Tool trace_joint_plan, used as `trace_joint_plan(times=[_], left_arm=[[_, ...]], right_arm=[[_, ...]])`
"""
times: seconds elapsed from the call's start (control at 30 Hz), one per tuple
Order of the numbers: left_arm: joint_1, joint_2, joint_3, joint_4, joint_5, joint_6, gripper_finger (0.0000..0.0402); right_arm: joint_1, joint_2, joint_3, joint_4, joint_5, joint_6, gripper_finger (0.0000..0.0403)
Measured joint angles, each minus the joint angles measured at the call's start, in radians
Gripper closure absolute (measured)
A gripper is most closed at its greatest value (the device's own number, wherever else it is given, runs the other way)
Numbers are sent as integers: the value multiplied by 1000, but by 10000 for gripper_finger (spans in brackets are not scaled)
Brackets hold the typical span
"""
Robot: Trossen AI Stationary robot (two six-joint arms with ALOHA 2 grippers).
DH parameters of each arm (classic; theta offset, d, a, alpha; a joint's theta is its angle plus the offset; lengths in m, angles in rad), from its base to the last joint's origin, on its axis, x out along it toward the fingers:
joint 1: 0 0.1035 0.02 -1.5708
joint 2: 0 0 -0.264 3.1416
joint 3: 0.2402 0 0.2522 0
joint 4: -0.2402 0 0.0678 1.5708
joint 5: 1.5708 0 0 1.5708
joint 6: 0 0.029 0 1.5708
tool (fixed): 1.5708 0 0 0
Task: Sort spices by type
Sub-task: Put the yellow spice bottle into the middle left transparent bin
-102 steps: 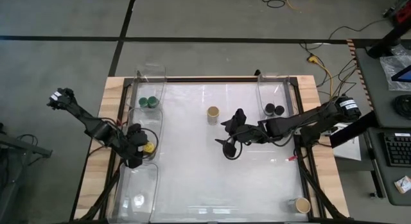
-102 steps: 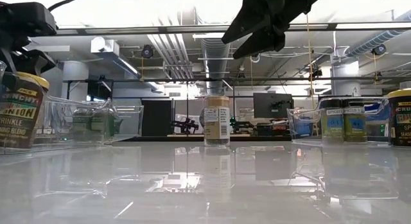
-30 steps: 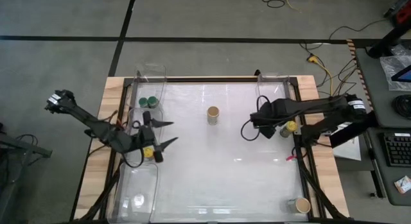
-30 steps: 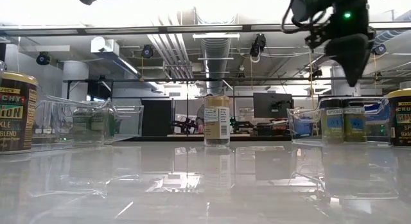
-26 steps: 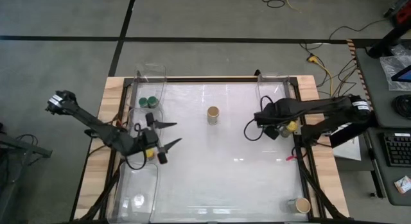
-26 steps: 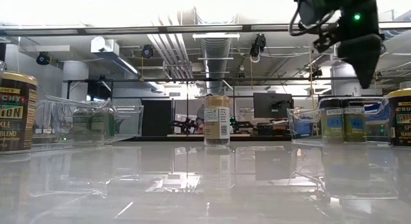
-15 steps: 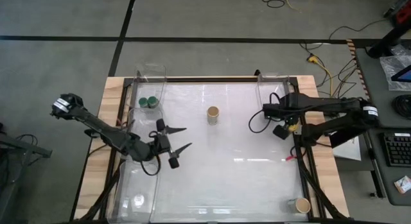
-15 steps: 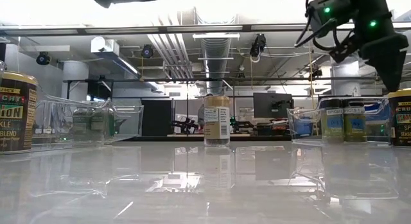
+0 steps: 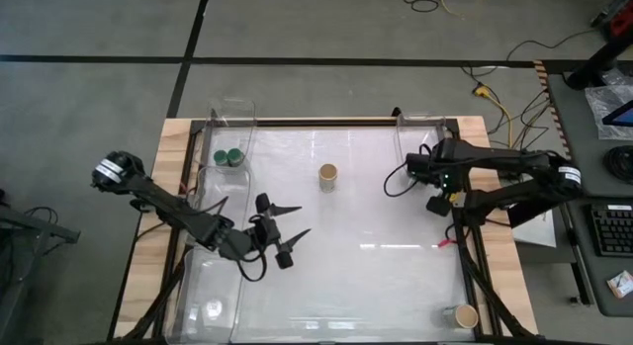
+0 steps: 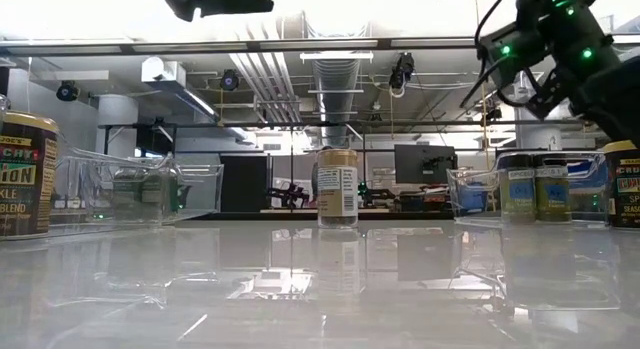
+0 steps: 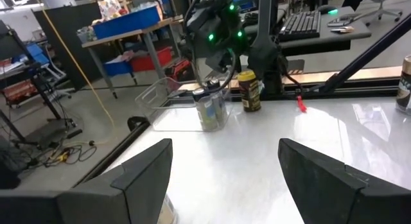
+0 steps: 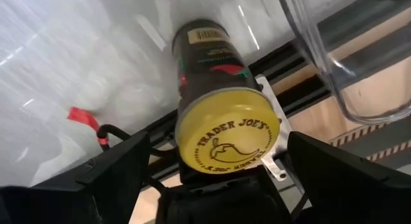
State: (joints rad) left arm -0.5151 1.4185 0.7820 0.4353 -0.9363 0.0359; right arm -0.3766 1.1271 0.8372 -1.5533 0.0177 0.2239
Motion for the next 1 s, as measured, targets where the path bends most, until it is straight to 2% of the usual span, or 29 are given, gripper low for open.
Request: trace_joint_plan(times=[0.23,0.43,1.0], left_arm=[[0,6,10,-1,-3,5,134],[0,13,9,-1,-24,-4,134],[0,24,7,-2,-24,-9,134]], right_arm=[[-52,0,-8,48,-74,-85,44],[-91,0,-9,54,-90,-124,51],[-96,0,-30,98,-98,-94,172]])
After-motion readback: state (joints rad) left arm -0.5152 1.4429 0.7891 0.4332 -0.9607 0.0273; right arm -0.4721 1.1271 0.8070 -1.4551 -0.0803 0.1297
